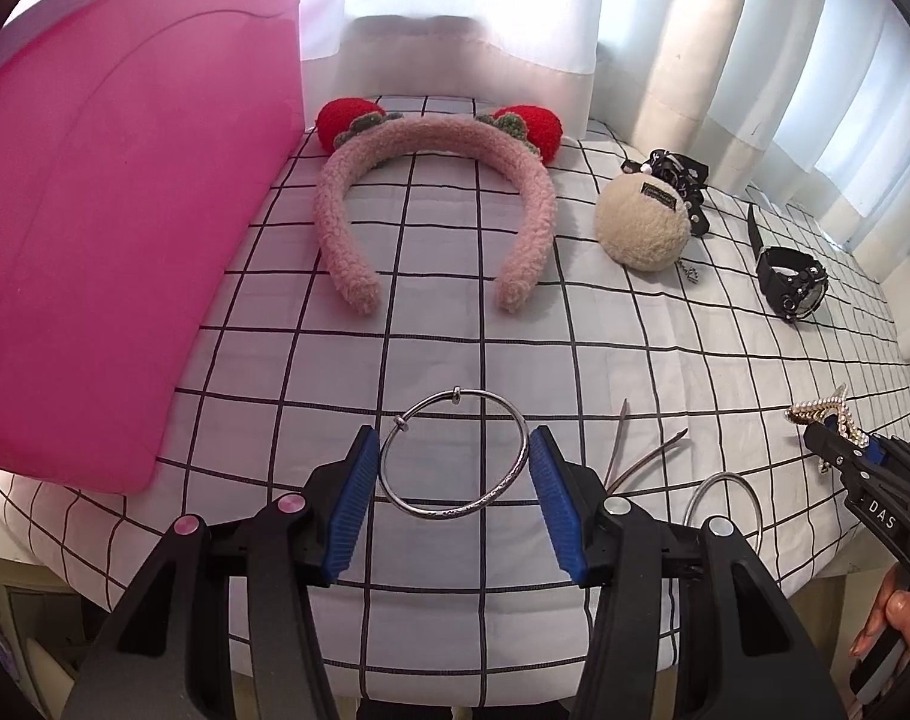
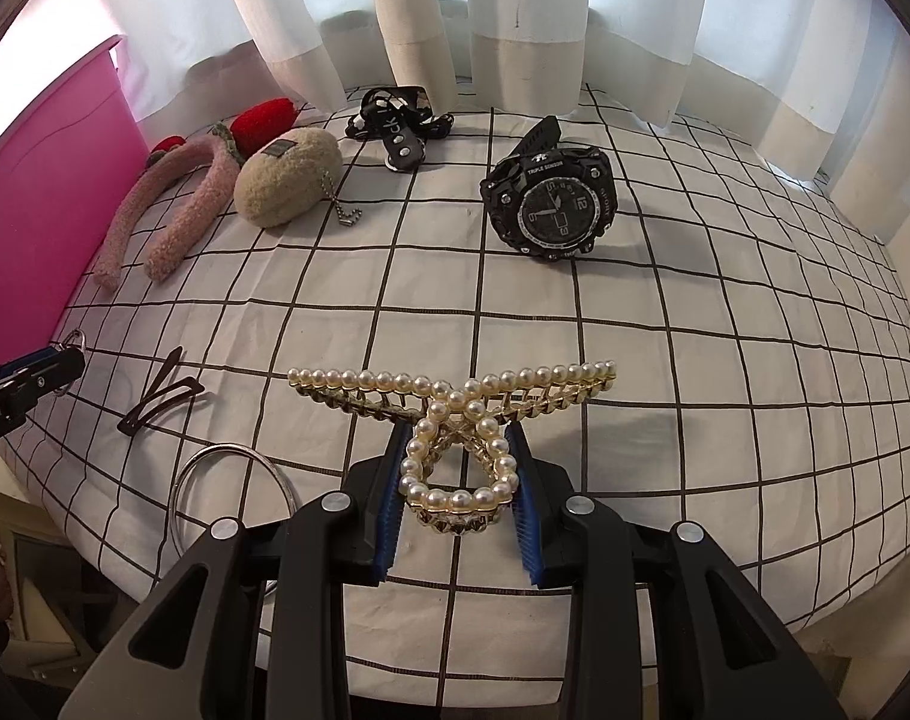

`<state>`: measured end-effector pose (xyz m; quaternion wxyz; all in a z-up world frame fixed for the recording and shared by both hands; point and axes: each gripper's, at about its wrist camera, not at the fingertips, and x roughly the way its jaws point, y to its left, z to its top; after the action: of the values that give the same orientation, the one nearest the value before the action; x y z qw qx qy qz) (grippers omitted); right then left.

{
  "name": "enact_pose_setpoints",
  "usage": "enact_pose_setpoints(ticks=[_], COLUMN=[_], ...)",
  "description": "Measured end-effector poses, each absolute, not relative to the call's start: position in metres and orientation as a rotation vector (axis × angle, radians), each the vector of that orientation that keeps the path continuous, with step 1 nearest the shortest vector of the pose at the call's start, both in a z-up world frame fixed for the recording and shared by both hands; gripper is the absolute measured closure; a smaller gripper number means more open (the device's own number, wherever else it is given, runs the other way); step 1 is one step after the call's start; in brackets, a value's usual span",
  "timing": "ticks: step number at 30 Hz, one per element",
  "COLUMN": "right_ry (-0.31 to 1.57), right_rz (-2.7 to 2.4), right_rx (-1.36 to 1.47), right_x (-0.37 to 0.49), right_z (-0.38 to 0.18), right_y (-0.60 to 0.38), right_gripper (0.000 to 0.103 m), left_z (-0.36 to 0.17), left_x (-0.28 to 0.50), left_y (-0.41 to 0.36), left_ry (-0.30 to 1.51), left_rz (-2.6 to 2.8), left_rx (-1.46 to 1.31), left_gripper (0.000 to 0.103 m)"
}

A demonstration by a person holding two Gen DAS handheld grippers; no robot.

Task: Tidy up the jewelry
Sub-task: 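Lift and carry the bangle and pearl claw over the pink basin with both tools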

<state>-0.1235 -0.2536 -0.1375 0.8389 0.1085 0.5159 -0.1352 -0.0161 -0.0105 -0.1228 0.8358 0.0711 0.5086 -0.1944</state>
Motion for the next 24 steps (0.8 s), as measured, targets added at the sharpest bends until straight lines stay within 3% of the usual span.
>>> enact_pose_setpoints(ticks=[13,24], right_ry=[0.971,0.819], right_rz=[-0.244,-0.121], right_rx=[0.191,0.106], right_x=[-0.105,-0.056], right_z=[-0.068,0.009], right_y=[-0.237,-0.191], right_gripper=[0.073,0.073], left_z=[-0.058,0.029], left_x=[-0.012,0.004], left_y=[-0.008,0.027], left_ry=[0.962,0.795], left_rz=[-0.456,-0.431], left_rx=[0.101,0.005], left_gripper=[0.053,0.053])
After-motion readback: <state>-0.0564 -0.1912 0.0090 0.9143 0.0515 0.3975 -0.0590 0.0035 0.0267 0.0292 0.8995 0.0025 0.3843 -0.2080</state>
